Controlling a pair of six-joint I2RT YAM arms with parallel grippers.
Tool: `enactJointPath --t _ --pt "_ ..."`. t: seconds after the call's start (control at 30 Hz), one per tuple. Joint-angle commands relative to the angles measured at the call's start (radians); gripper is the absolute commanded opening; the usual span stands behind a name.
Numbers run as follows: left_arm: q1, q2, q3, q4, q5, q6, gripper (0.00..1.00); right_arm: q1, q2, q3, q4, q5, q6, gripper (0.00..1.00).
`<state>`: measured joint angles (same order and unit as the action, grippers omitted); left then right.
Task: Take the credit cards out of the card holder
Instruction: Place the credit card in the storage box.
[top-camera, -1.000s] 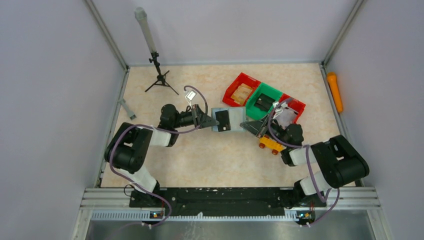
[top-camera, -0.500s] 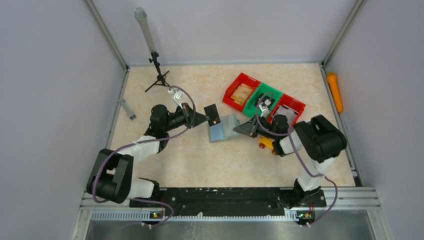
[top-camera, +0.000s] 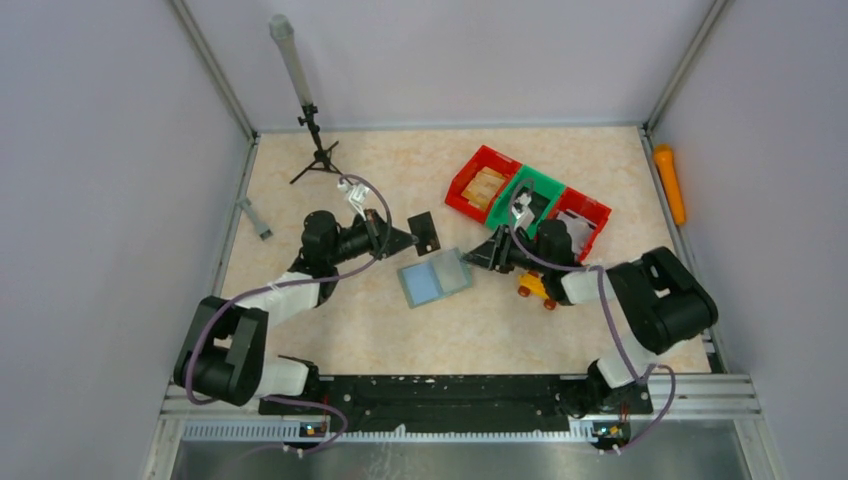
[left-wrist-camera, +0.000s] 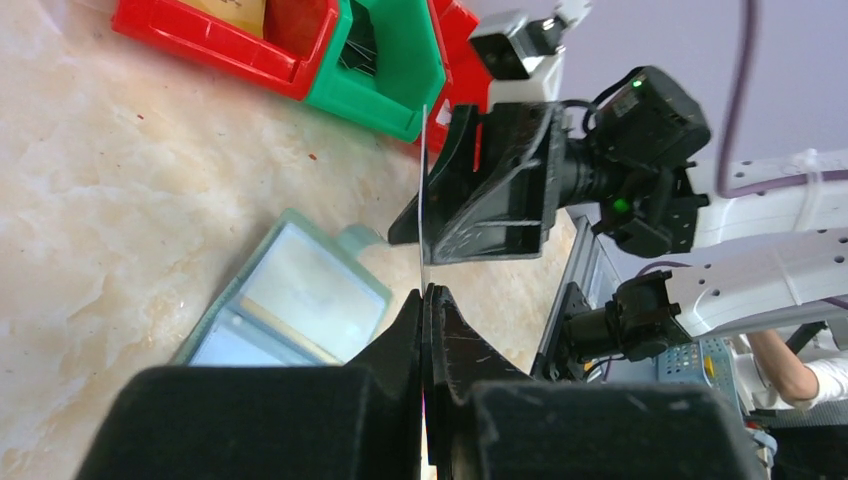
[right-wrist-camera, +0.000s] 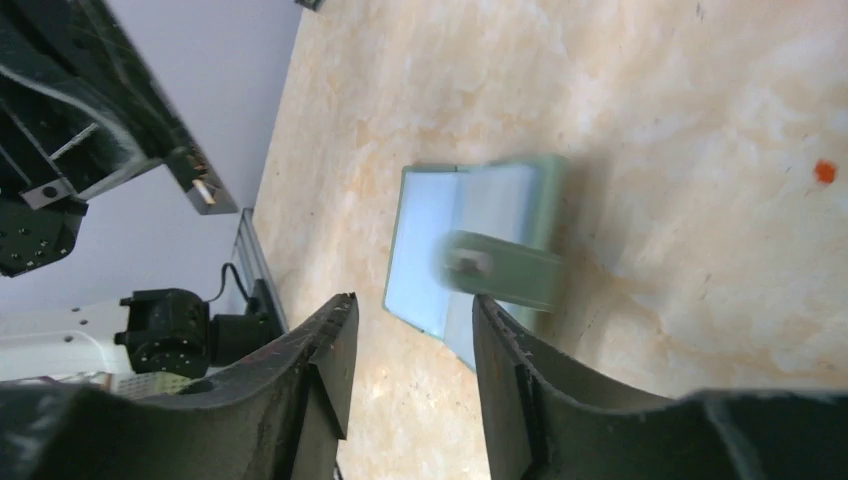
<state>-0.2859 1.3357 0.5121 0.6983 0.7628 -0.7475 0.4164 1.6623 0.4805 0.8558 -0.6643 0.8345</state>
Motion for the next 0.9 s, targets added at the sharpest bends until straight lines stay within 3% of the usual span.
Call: enactJointPath --t 0.0,0.07,0.2,0.3,0.37,0.43,0.53,0.6,0.77,0.87 --pt "-0.009 0.025 0.000 0.102 0.047 -0.017 0.00 -0.002 -0.172 -0.033 -0.086 0.150 -0.141 0.54" --pt "-0.016 0.035 0.004 0.120 0.061 -0.026 0.00 -0.002 -0.230 -0.063 -0.048 0.162 -0.153 0.63" --pt "-0.048 0.050 0.019 0.148 0.094 -0.028 0.00 0.000 -0.318 -0.129 0.078 0.119 -0.156 0.70" --pt "-0.086 0.056 0.032 0.162 0.114 -0.018 0.00 0.005 -0.351 -0.154 0.150 0.090 -0.155 0.88" --pt "-0.112 0.056 0.042 0.164 0.122 -0.006 0.00 0.007 -0.364 -0.166 0.195 0.074 -0.150 0.88" --pt "-0.139 0.054 0.049 0.162 0.131 0.006 0.00 0.009 -0.365 -0.174 0.226 0.064 -0.141 0.85" --pt "-0.160 0.060 0.062 0.163 0.149 0.015 0.00 0.009 -0.358 -0.179 0.283 0.029 -0.122 0.67" --pt "-0.174 0.072 0.071 0.172 0.166 0.012 0.00 0.010 -0.344 -0.186 0.342 0.003 -0.097 0.61" --pt "-0.194 0.090 0.084 0.176 0.179 0.013 0.00 0.010 -0.300 -0.199 0.496 -0.064 -0.034 0.54" --pt "-0.199 0.090 0.085 0.174 0.181 0.019 0.00 0.015 -0.273 -0.180 0.495 -0.088 -0.022 0.53"
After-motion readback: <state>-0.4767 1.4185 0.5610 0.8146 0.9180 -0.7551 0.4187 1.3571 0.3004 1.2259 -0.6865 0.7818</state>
